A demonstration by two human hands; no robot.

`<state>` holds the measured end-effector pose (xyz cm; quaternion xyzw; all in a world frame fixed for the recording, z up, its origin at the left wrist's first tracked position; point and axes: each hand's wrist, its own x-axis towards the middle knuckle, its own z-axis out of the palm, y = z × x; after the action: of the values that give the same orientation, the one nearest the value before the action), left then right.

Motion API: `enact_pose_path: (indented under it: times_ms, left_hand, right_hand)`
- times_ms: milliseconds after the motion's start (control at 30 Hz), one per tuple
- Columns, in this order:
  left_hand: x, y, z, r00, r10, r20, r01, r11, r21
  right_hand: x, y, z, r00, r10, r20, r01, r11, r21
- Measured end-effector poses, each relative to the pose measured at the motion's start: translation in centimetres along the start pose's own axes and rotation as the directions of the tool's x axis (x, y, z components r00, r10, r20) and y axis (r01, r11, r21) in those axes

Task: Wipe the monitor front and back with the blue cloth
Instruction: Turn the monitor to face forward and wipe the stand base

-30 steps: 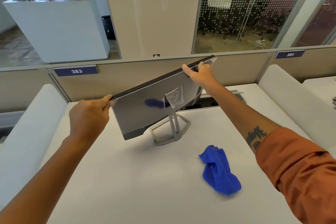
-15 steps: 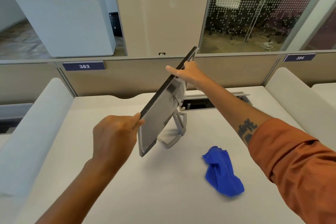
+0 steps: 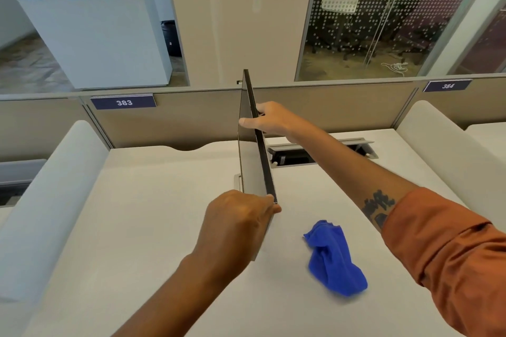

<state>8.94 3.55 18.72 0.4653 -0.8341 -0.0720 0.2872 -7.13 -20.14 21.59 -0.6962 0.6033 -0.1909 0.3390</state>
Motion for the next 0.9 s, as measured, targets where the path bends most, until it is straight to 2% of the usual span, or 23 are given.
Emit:
enact_pose_path:
  times_ms: [67,167,267,367,500,633,800,900]
  left_hand:
    - [0.5,0.0,-0.8,1.000,0.010,0.016,-0.011,1.000,0.021]
    - [1.9,-0.7,-2.8,0.990,0.103,-0.092,-0.114,0.985,-0.126]
    - [4.2,-4.0,-3.5,0.988,-0.056,-0.144,-0.006,0.919,-0.394]
    - [7.7,-8.0,-3.1,0.966,-0.124,-0.228,0.029,0.924,-0.381]
    - [13.6,-11.9,-2.2,0.992,-0.074,-0.104,0.039,0.951,-0.306]
    - [19.5,-13.5,-0.5,0.998,-0.024,0.066,0.031,0.992,-0.119]
    - [24.5,-14.8,0.9,0.945,0.086,0.316,-0.092,0.996,0.004]
    - [25.5,-16.1,1.2,0.913,0.130,0.386,-0.138,0.990,-0.007]
  right_hand:
    - [-1.1,0.3,-0.3,0.999,-0.034,0.033,0.034,0.999,-0.009]
    - [-3.7,1.0,-0.8,0.996,-0.059,0.066,0.063,0.996,-0.058]
    - [-7.1,1.9,-0.9,0.994,-0.082,0.073,0.087,0.994,-0.060]
    - [-11.3,2.3,-0.5,0.995,-0.097,0.004,0.097,0.989,-0.111]
    - [-15.7,2.5,1.0,0.997,-0.071,-0.029,0.066,0.986,-0.155]
    - [-18.3,2.3,2.3,0.999,-0.036,-0.005,0.034,0.977,-0.210]
    - [-19.0,1.6,2.8,0.999,-0.009,-0.036,0.000,0.970,-0.244]
    - [-19.1,1.5,3.0,1.000,-0.012,-0.021,0.007,0.971,-0.239]
